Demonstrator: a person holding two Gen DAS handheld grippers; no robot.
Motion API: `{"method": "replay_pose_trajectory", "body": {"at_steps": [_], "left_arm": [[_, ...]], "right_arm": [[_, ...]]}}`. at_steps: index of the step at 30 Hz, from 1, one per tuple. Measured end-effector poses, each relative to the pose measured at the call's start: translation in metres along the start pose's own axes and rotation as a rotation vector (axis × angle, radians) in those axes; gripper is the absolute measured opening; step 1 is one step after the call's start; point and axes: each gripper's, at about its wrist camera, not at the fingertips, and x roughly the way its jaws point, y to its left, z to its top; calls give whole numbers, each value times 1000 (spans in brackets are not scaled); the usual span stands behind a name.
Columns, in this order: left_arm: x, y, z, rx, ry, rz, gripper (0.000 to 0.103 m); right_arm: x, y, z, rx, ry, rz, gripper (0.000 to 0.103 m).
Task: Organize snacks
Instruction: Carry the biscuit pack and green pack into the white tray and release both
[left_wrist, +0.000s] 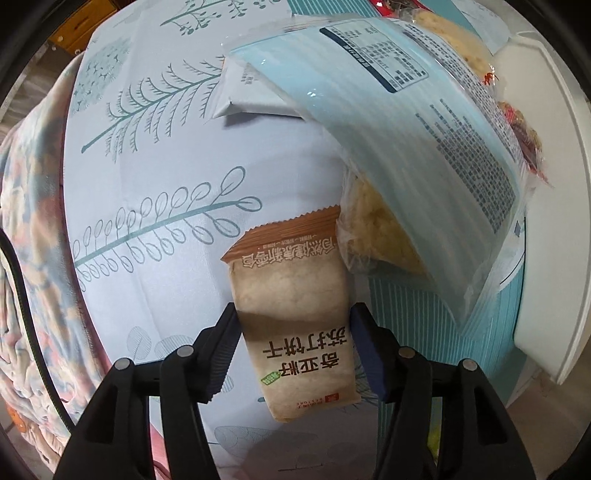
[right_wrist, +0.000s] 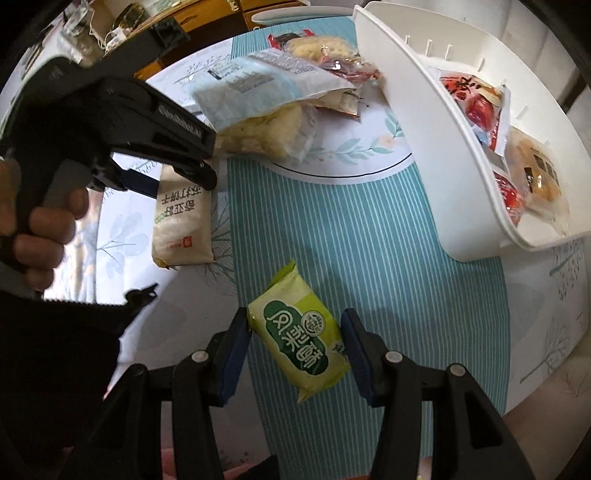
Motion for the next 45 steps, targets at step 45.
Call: {"method": "replay_pose_trajectory", "body": {"at_steps": [45], "left_arm": [[-176,-183,-89,-65,-197,-65,54]], "right_arm": [[-125,-153,61,-210,-130,220,50]]}}
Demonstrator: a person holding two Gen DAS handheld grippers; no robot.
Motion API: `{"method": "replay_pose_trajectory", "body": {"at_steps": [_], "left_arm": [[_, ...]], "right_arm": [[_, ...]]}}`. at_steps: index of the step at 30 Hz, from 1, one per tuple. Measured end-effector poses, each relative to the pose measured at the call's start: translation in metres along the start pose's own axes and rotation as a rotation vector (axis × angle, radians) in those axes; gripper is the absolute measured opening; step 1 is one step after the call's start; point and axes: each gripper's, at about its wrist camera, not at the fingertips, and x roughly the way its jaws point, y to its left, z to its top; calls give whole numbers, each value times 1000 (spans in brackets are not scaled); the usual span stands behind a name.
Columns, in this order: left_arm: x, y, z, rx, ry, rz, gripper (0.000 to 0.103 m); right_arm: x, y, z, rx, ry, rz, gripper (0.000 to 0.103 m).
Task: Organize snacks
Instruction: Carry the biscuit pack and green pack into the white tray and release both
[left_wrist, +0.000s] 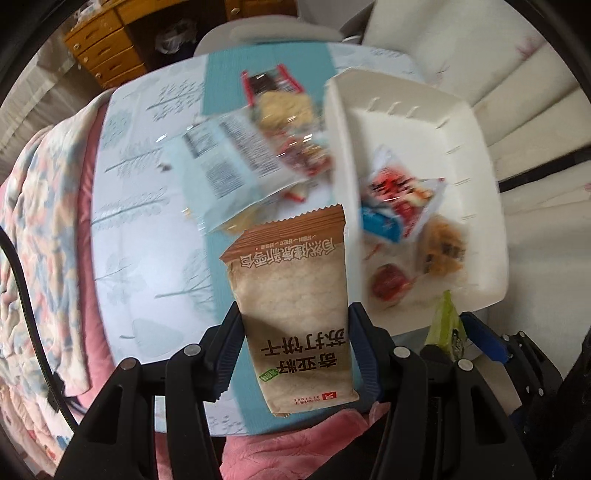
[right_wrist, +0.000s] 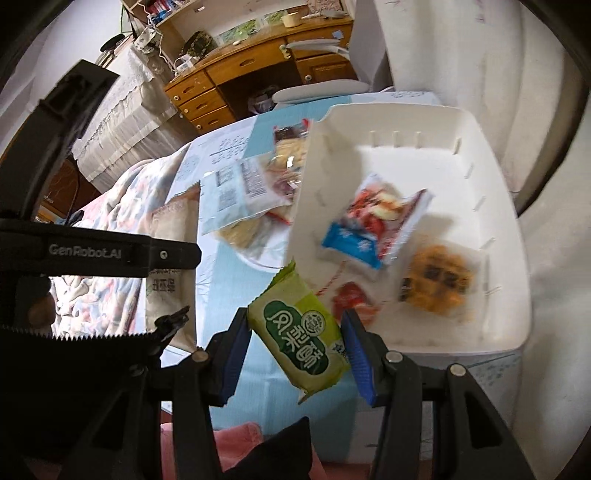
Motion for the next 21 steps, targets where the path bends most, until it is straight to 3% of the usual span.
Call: {"method": "replay_pose_trajectory", "body": {"at_steps": [11,19,21], "left_arm": [[-1,-61,3,105,-201,-85,54],[-4,-79,-2,130,-309,-134,55],[-4,-77,-3,120,-332,-154,63]], "right_arm": [[-19,-56,5,9,-42,-68,51],[-28,-82,9,59,-93,-77,51],[-29,-86,10,73,-109,-67,53]]}}
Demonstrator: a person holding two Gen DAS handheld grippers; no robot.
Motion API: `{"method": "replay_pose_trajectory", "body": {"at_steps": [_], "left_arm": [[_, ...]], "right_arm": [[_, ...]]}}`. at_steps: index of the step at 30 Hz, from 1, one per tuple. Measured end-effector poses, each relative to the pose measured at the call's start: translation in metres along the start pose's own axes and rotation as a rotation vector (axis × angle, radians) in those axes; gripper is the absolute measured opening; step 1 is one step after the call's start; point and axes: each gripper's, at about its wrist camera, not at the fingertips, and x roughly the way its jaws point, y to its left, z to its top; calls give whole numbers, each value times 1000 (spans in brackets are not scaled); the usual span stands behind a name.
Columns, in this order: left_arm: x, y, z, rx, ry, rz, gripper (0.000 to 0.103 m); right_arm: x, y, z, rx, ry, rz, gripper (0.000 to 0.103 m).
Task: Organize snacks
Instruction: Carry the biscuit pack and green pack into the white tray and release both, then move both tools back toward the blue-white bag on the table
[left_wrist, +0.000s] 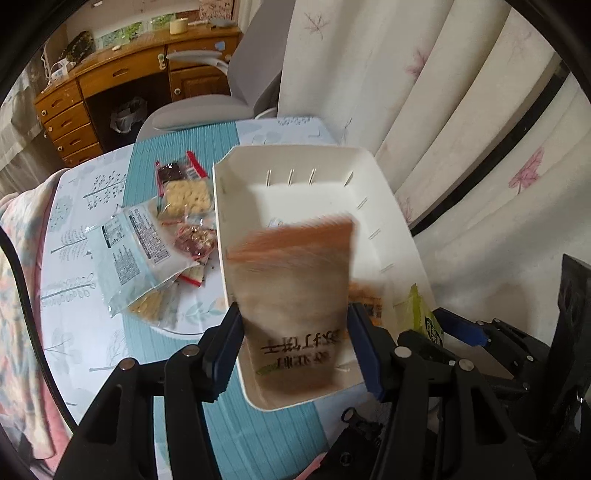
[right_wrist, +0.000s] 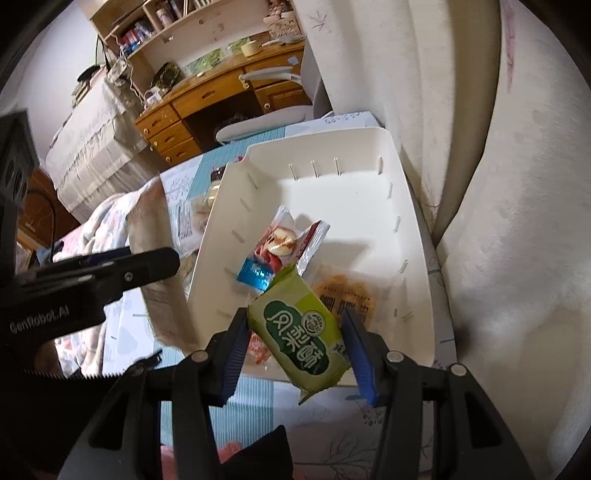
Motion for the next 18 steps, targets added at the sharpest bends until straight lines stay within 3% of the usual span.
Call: {"method": "replay_pose_trajectory", "body": {"at_steps": [1,3,7,10,18], "left_arm": [[0,1,0,-6,-6,-4,78],[-3,4,-1,-21,-16,3,86],[-6,17,-5,-56,-18,10,86],[-10,33,-12,-94,-13,17,86],[-31,91,-34,-204,-25,3,86]], "right_arm": [[1,-1,1,6,-1,-4,54],[4,-1,2,16,8,-19,56],[7,1,3,35,12,-14,57],[7,5,4,49,2,-15,65],[12,34,2,79,-14,20,66]]}}
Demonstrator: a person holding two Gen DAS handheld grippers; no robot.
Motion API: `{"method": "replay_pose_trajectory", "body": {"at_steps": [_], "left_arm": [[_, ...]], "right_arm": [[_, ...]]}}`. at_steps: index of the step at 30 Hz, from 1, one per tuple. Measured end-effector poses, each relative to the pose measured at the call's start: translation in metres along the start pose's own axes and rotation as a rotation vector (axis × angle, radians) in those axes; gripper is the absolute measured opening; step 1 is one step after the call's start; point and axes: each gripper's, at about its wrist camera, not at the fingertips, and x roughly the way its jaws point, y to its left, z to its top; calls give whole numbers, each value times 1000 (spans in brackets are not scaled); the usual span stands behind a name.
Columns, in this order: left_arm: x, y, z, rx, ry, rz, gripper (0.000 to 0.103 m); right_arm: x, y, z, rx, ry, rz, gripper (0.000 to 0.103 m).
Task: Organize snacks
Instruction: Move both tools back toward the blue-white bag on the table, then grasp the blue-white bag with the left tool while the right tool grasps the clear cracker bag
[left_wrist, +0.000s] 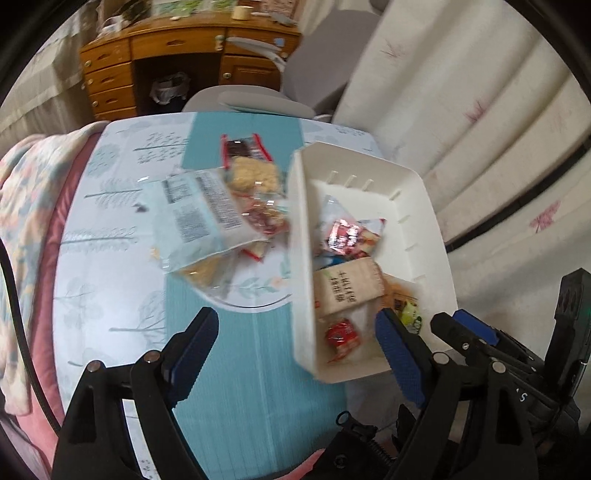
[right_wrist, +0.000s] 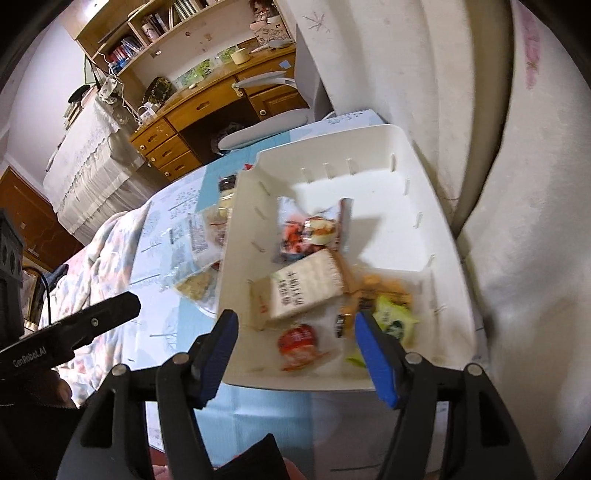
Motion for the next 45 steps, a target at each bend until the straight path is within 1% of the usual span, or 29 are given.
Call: {"method": "replay_pose_trajectory", "body": {"at_steps": [4,10,13,20,26,30,33,39,42,45], "left_arm": [[-12,34,0,-34,-4,4,86],[-24,84,6,-54,21,17,86],[-30,109,10,-62,32,9,86],[-35,163,28,-82,63,-5,86],[-26,199,50,-111,106,-37,86],[-14,213,66,-114,134,-59,86],[-1,218,76,-140,157,-84,86],[35,222,95,-223,204,-137,86],[57,222,100,-253,241,-142,86],[80,220,106,-282,265,-154,86]], "right_arm": [[4,24,-4,7,-8,15,66],[14,65,-15,19,-19,32,66],[19,86,-22,30,-26,36,66],[37,131,-39,64,-40,41,66],[57,162,-50,84,-36,33,66],[71,178,-52,66,-30,17,66],[80,188,-51,35,-26,3,66],[105,201,-46,-75,-9,-18,66],[121,206,-42,-143,-6,-6,66],[139,209,-37,-214,-3,-20,66]]}}
